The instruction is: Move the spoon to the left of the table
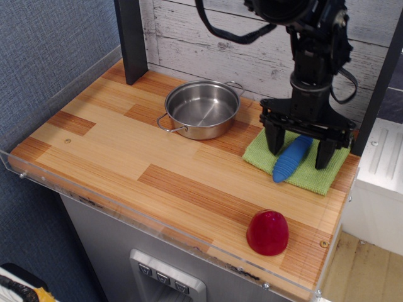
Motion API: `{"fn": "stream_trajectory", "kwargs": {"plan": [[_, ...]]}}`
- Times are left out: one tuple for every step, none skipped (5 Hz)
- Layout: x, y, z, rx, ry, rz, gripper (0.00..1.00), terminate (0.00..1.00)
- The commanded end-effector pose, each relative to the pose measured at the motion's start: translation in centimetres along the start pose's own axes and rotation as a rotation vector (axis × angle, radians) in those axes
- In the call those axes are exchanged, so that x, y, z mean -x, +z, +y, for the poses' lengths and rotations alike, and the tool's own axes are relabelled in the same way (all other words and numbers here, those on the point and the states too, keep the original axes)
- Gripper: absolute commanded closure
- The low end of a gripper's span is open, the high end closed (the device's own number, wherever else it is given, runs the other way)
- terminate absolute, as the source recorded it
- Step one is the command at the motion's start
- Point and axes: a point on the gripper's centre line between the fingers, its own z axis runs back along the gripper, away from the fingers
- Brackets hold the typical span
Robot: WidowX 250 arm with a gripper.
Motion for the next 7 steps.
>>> {"fn": "stream_trajectory", "kwargs": {"plan": [[-0.8, 0.7, -0.3, -0.007, -0.010, -0.025, 0.00, 0.00], [-0.7, 0.6, -0.2, -0.012, -0.008, -0.019, 1.00, 0.00], [-0.7, 1.4, -0.2, -0.006, -0.011, -0.033, 1.00, 0.00], [-0.6, 3.4, -0.1, 0.001, -0.019, -0.083, 1.00, 0.00], [-0.1, 5.6, 0.7, 0.035, -0.050, -0.144, 1.00, 0.00], [1.0, 7.3, 1.9, 0.038, -0.087, -0.159, 1.00, 0.00], [3.2, 8.2, 5.2, 0.053, -0.150, -0.109, 1.00, 0.00]]}}
